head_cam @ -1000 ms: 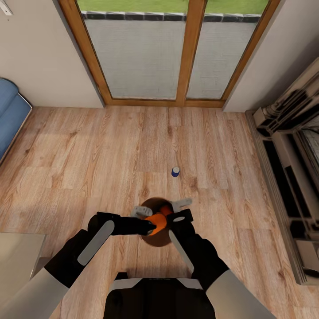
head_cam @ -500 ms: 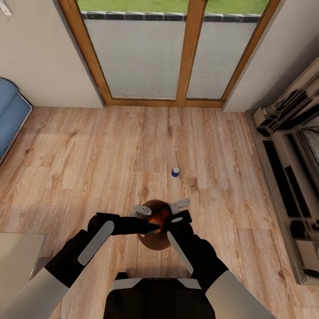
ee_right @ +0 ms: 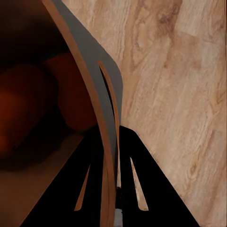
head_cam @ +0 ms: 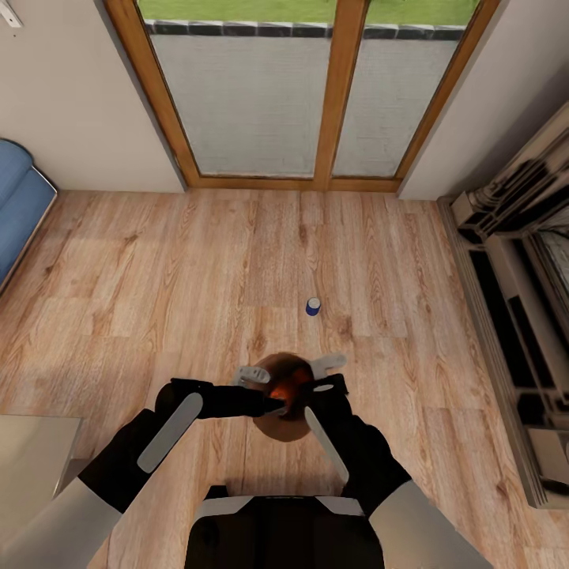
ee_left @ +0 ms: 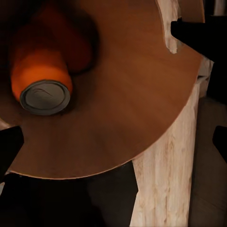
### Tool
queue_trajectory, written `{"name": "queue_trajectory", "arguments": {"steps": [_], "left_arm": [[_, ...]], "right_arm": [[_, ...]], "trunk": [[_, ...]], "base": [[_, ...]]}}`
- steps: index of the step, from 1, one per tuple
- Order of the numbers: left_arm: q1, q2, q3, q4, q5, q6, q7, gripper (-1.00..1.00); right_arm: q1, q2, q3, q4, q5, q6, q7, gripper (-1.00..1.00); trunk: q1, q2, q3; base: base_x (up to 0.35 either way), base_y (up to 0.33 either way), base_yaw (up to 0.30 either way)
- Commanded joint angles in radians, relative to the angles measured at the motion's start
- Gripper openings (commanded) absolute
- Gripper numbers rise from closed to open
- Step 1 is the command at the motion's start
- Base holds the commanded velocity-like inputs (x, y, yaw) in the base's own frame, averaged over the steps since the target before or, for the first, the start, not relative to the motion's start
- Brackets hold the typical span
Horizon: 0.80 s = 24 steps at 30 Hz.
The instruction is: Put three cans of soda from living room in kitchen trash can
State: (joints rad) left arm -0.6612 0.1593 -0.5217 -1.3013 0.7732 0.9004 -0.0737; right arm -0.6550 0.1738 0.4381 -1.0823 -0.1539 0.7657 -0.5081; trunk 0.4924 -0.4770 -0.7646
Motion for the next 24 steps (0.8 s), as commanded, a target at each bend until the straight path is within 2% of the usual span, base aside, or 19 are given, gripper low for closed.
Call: {"name": "queue_trajectory", "arguments": {"steps": [1, 3, 7, 17, 24], "left_arm": [[0.000, 0.000, 0.000, 0.000, 0.000, 0.000, 0.000, 1.00], [0.000, 0.000, 0.000, 0.001, 0.000, 0.001, 0.000, 1.00], [0.000, 0.001, 0.001, 0.007, 0.000, 0.000, 0.000, 1.00], [-0.001, 0.008, 0.002, 0.009, 0.001, 0.003, -0.003, 1.00], [-0.001, 0.011, 0.004, 0.010, 0.001, 0.003, -0.003, 1.00]], "right_arm": [[0.000, 0.000, -0.016, -0.001, 0.008, 0.003, 0.003, -1.00], [0.001, -0.002, -0.057, -0.005, 0.008, 0.003, 0.003, -1.00], [0.001, -0.003, -0.098, -0.017, 0.008, 0.003, 0.003, -1.00], [0.003, -0.005, -0.115, -0.027, 0.009, 0.003, 0.003, -1.00], [0.003, -0.005, -0.119, -0.027, 0.010, 0.004, 0.004, -1.00]], "trunk": [[0.000, 0.000, 0.000], [0.000, 0.000, 0.000], [0.000, 0.000, 0.001], [0.000, 0.000, 0.015], [-0.027, 0.049, 0.048]], "base": [[0.000, 0.000, 0.000], [0.000, 0.000, 0.000], [0.000, 0.000, -0.026], [0.000, 0.000, -0.084], [0.000, 0.000, -0.078]]}}
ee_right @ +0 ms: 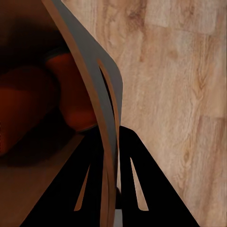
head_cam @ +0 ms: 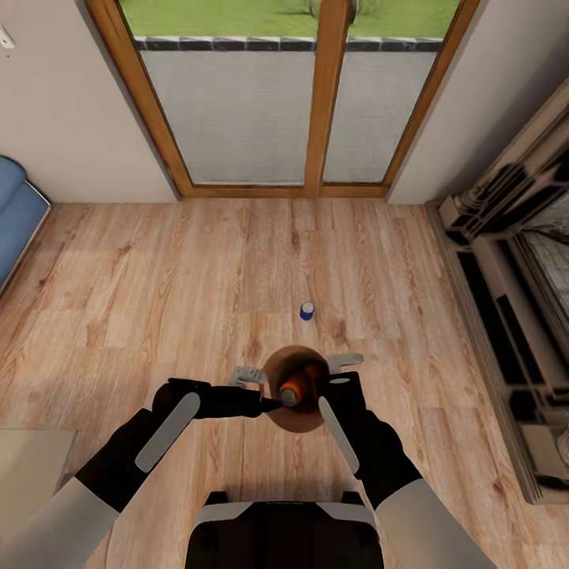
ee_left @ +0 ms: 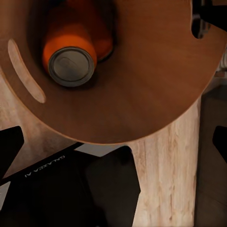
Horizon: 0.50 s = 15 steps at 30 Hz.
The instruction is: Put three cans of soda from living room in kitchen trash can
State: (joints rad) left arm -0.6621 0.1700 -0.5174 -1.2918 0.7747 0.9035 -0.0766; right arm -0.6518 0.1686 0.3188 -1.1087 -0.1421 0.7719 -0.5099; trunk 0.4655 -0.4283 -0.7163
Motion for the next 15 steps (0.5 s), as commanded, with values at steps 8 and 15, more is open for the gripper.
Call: {"name": "queue_trajectory", "arguments": {"steps": [8, 15], "left_arm": [[0.001, 0.003, 0.000, 0.002, -0.002, 0.000, 0.001, 1.00], [0.001, 0.003, -0.001, 0.003, -0.004, 0.000, 0.001, 1.00]], "right_arm": [[0.000, -0.002, -0.002, 0.000, -0.002, -0.002, 0.006, -1.00], [0.000, -0.003, -0.036, 0.000, -0.002, -0.001, 0.007, -1.00]], "trunk": [[0.000, 0.000, 0.013], [0.000, 0.000, 0.024]], "base": [[0.000, 0.000, -0.025], [0.000, 0.000, -0.002]]}}
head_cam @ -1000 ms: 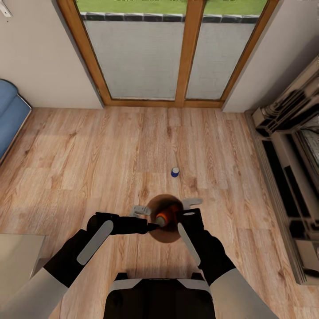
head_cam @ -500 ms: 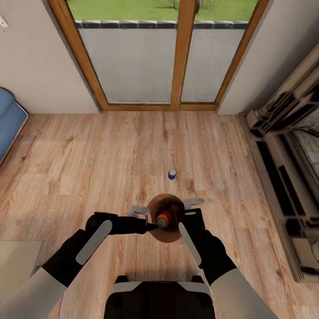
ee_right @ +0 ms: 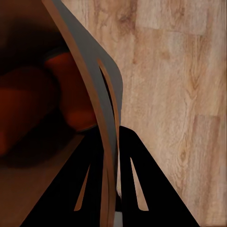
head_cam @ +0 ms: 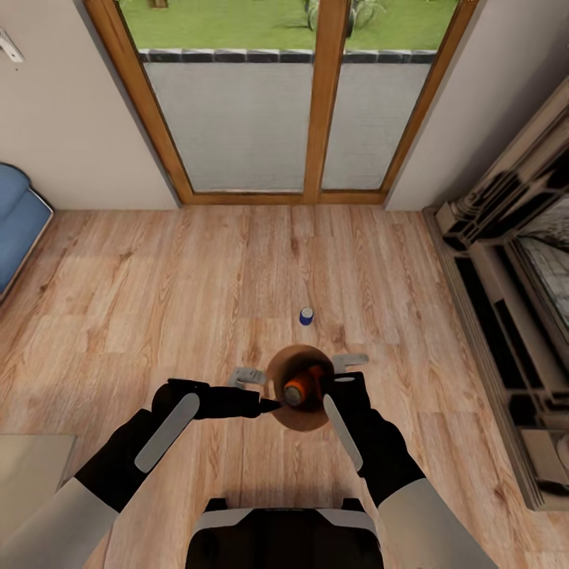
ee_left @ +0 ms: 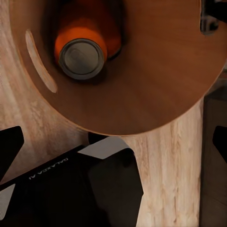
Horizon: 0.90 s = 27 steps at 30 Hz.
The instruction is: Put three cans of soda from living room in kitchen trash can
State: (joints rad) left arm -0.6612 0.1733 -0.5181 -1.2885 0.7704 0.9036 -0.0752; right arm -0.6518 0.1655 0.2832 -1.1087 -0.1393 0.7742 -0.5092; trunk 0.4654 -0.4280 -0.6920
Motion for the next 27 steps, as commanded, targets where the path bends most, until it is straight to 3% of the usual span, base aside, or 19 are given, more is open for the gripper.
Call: {"name": "queue_trajectory", "arguments": {"steps": [1, 15, 24, 27], "left_arm": [[0.000, 0.000, 0.000, 0.001, 0.000, 0.000, 0.000, 1.00], [0.000, -0.001, 0.001, 0.049, 0.001, -0.009, 0.003, 1.00], [-0.001, -0.003, 0.003, 0.129, 0.001, -0.012, 0.038, 1.00], [-0.001, -0.004, 0.002, 0.135, 0.001, -0.012, 0.059, 1.00]], "right_arm": [[0.000, 0.000, -0.003, 0.000, -0.005, -0.003, 0.006, -1.00], [0.000, -0.001, -0.014, 0.000, -0.005, -0.004, 0.006, -1.00], [0.000, -0.010, -0.018, 0.000, -0.005, -0.004, 0.006, -1.00], [0.000, -0.010, -0.045, -0.002, -0.005, -0.004, 0.006, -1.00]], "trunk": [[0.000, 0.000, 0.002], [0.000, 0.000, 0.024], [0.000, 0.000, 0.039], [0.000, 0.000, 0.044]], "base": [[0.000, 0.000, 0.000], [0.000, 0.000, -0.004], [0.000, 0.000, -0.130], [0.000, 0.000, -0.177]]}}
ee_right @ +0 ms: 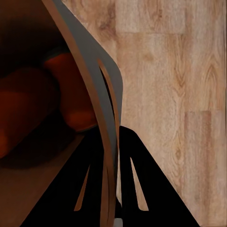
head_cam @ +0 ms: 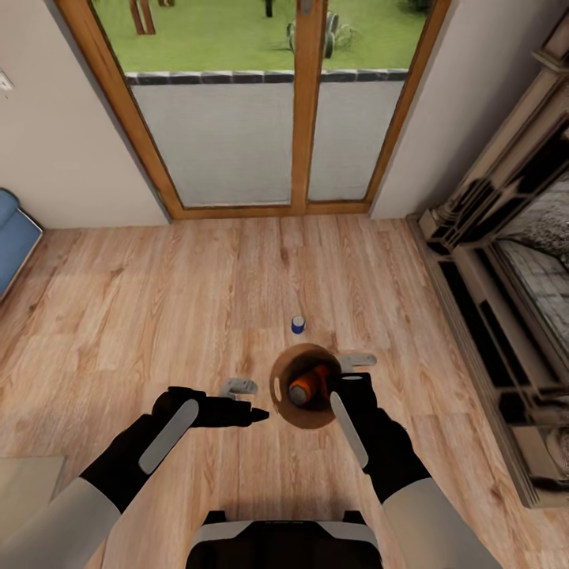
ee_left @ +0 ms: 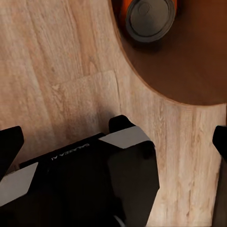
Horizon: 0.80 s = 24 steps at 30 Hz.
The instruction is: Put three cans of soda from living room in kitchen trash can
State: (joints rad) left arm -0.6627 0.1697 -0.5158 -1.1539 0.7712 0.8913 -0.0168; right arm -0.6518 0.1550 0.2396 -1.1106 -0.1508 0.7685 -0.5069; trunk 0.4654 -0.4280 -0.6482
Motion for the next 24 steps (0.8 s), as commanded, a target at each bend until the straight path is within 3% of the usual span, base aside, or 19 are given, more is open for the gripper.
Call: {"name": "queue_trajectory", "arguments": {"steps": [1, 6, 11, 15, 24], "left_arm": [[0.000, 0.000, 0.000, 0.001, 0.000, 0.000, 0.007, 1.00], [0.000, -0.004, 0.000, 0.034, 0.000, -0.002, 0.021, 1.00], [0.000, -0.009, -0.001, 0.181, -0.001, -0.063, 0.023, 1.00], [0.000, -0.009, -0.003, 0.289, -0.002, -0.108, 0.024, 1.00], [0.001, 0.000, -0.004, 0.359, -0.001, -0.197, 0.023, 1.00]], "right_arm": [[0.000, 0.000, -0.008, -0.003, 0.007, 0.002, 0.004, -1.00], [0.000, 0.000, -0.016, -0.007, 0.010, 0.003, 0.003, -1.00], [0.007, 0.000, -0.018, -0.011, 0.008, -0.001, 0.005, -1.00], [0.048, -0.002, -0.030, -0.013, 0.007, -0.012, 0.007, -1.00], [0.113, -0.007, -0.046, -0.014, 0.008, -0.091, 0.006, -1.00]], "trunk": [[0.000, 0.000, 0.002], [0.000, 0.000, 0.010], [0.000, 0.000, 0.018], [0.000, 0.000, 0.024], [0.000, 0.000, 0.039]], "base": [[0.000, 0.000, -0.163], [0.000, 0.000, -0.136], [0.000, 0.000, -0.107], [0.000, 0.000, -0.086], [0.000, 0.000, -0.023]]}}
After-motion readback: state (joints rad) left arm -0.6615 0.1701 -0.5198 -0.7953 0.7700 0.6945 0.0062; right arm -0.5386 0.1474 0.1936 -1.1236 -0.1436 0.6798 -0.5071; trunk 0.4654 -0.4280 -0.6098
